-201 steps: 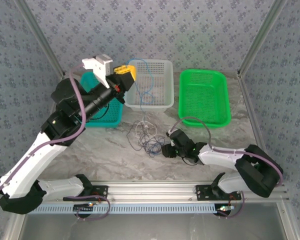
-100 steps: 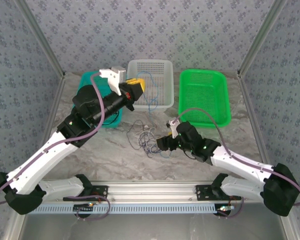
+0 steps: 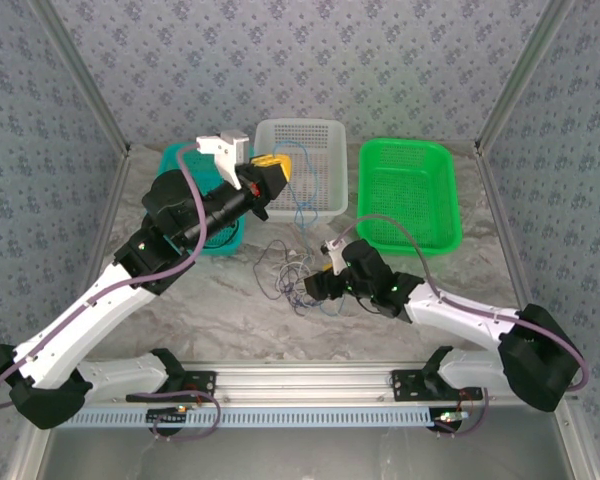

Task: Untangle the cables

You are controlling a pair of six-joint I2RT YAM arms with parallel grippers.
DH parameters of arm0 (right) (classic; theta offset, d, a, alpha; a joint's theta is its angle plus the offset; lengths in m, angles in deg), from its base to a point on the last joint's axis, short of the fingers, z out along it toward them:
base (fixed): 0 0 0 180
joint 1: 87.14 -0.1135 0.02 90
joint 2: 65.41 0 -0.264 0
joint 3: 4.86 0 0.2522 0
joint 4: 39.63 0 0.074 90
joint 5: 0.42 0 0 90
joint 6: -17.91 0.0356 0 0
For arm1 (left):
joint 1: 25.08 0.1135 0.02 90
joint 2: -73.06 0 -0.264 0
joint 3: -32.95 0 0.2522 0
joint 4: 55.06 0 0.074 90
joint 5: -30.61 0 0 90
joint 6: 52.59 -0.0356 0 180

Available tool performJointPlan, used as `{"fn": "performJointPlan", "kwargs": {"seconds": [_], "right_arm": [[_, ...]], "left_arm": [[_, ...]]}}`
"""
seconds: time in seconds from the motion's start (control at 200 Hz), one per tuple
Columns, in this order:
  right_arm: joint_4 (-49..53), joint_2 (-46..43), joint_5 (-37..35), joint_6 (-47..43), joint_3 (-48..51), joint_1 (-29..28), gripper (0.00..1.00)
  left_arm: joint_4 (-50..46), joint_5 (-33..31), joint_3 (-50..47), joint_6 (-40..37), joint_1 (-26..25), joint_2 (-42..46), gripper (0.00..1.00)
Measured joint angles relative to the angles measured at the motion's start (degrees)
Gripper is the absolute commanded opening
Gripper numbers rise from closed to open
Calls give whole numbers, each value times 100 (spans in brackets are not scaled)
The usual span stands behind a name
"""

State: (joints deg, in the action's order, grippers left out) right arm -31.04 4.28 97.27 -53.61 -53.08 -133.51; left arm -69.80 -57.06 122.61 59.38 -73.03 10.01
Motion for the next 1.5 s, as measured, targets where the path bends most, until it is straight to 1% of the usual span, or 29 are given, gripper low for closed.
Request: {"fn": "performJointPlan", "kwargs": {"seconds": [0.025, 0.03, 0.035, 0.04, 0.045, 0.145, 0.155, 0.16, 0.25, 0.315, 0.48, 0.6, 0.705, 0.74, 0.83, 0.894, 1.139, 1.289, 1.299, 1.329, 1.364, 1.379, 1.414, 1.444, 1.459, 1.499], "right_arm": [[-50, 9, 13, -4, 0, 0, 54], [-59, 11, 17, 2, 0, 0, 51], [-70, 15, 22, -7, 0, 0, 51], [-70, 15, 22, -7, 0, 0, 48], [-87, 24, 24, -22, 0, 0, 48], [-269, 146, 46, -44, -28, 0, 27], [-280, 164, 44, -63, -33, 0, 27], [-293, 175, 42, -33, -35, 0, 25], [-461, 367, 79, -39, -81, 0, 11], [-566, 511, 131, -42, -109, 0, 0], [-752, 601, 205, -70, -68, -33, 0], [-802, 345, 197, -52, 116, -122, 0], [-610, 118, 72, -50, 210, -238, 0], [-535, 92, 26, -35, 240, -271, 0], [-326, 105, -87, 13, 345, -297, 0], [-190, 197, -168, 61, 446, -297, 0], [179, 717, -356, 251, 584, -297, 0], [197, 767, -431, 315, 588, -297, 0], [195, 765, -431, 317, 588, -297, 1], [195, 761, -433, 332, 588, -297, 15], [199, 739, -433, 356, 588, -297, 28], [201, 723, -437, 380, 588, -297, 30], [221, 654, -466, 422, 588, -306, 40], [245, 562, -487, 442, 586, -313, 53], [256, 525, -498, 404, 584, -319, 58], [323, 328, -540, 450, 573, -328, 67]], "left_arm": [[2, 2, 0, 2, 0, 0, 0], [2, 2, 0, 4, 0, 0, 0], [2, 2, 0, 7, 0, 0, 0], [4, 2, 0, 11, 0, 0, 0], [4, 2, 0, 15, 0, 0, 0], [74, 2, -11, 24, 0, 0, 0], [81, 2, -11, 26, 0, 2, 0], [85, 2, -13, 26, 0, 2, 0], [122, 4, -33, 59, 0, 2, 0], [122, 4, -33, 63, 0, 2, 0], [122, -33, -33, 4, 0, 7, 0], [111, -195, -33, -190, 44, 7, 0], [103, -243, -31, -306, 330, 7, 0], [96, -238, -20, -308, 518, 7, 0], [31, -236, 105, -308, 817, 2, 0], [-11, -232, 293, -334, 916, 2, 0], [81, -155, 868, -481, 968, 81, 0], [101, -111, 946, -492, 970, 79, 0], [101, -96, 946, -490, 970, 74, 0], [101, -57, 946, -479, 970, 68, 0], [98, -17, 946, -455, 970, 46, 0], [98, -13, 946, -450, 970, 35, 0], [101, 13, 946, -428, 970, 11, 0], [101, 39, 944, -398, 970, -11, 0], [101, 50, 944, -389, 970, -22, 0], [101, 85, 931, -348, 970, -63, 0]]}}
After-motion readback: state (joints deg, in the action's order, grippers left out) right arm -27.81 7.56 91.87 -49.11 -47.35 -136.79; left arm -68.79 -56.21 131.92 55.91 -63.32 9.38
